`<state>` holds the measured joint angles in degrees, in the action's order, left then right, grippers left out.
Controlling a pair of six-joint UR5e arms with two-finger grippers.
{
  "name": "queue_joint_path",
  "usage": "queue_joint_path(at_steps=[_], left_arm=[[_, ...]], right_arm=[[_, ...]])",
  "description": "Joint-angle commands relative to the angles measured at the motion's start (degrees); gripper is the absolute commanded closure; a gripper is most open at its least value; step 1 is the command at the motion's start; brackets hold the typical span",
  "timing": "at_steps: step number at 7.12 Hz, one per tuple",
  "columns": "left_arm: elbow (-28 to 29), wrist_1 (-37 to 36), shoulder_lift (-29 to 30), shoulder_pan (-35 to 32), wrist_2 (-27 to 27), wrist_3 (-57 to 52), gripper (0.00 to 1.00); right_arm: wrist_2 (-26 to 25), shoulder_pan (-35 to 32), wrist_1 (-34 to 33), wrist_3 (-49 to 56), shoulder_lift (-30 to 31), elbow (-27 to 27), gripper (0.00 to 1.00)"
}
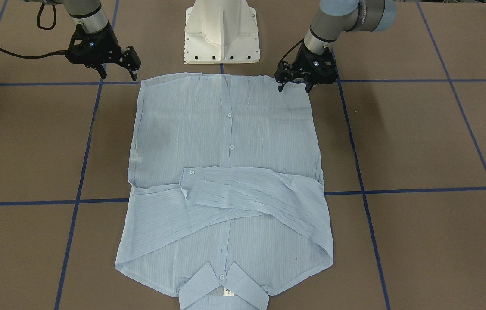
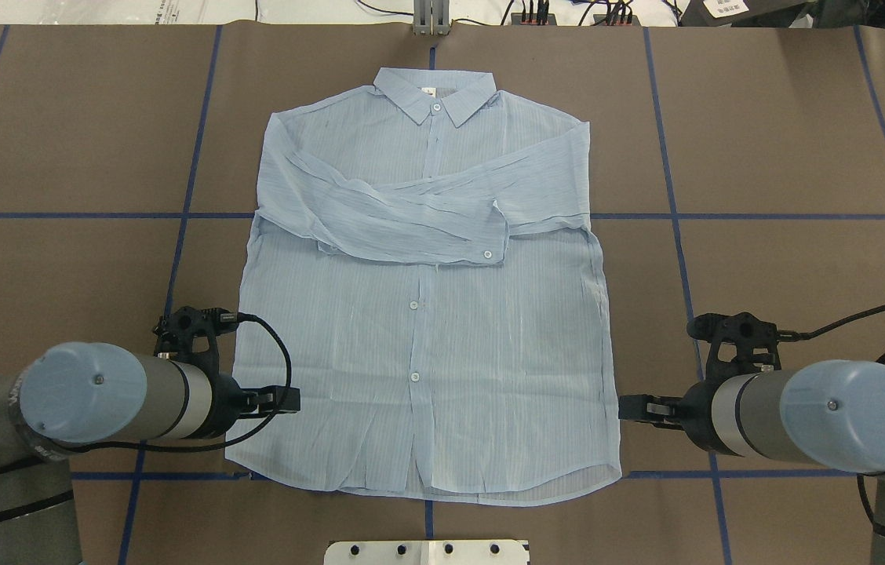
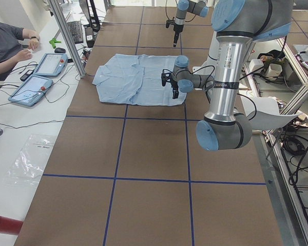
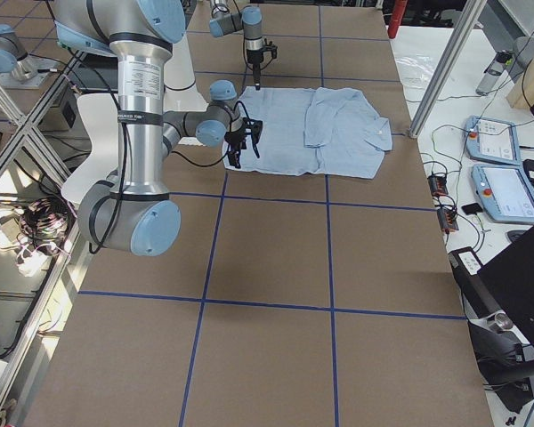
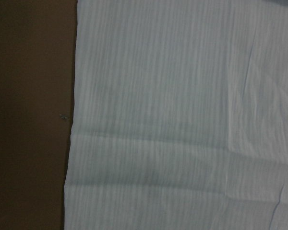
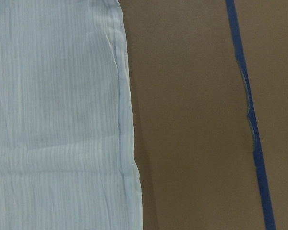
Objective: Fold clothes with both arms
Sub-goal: 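Lower both grippers to the hem corners nearest the robot and grasp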
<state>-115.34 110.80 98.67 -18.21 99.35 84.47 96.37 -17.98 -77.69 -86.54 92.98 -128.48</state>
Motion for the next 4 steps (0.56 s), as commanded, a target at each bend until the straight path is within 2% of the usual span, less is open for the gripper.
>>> queue_joint_path(at_steps=[1, 2, 3, 4], left_arm=[[0.4, -0.1, -1.7, 2.9, -2.1, 1.9, 0.07], [0.6, -0.2, -2.2, 3.4, -2.1, 2.3, 0.16], [0.9, -0.3, -2.3, 3.5, -2.1, 2.3, 0.20], [1.7, -0.3, -2.3, 3.7, -2.1, 2.2, 0.21]], right_arm=[[-0.2, 0.5, 0.0, -0.1, 0.0, 0.0, 0.00], [-0.2, 0.5, 0.0, -0.1, 0.0, 0.0, 0.00], [-0.2, 0.5, 0.0, -0.1, 0.0, 0.1, 0.00], [-0.2, 0.6, 0.0, -0.2, 0.0, 0.0, 0.00]])
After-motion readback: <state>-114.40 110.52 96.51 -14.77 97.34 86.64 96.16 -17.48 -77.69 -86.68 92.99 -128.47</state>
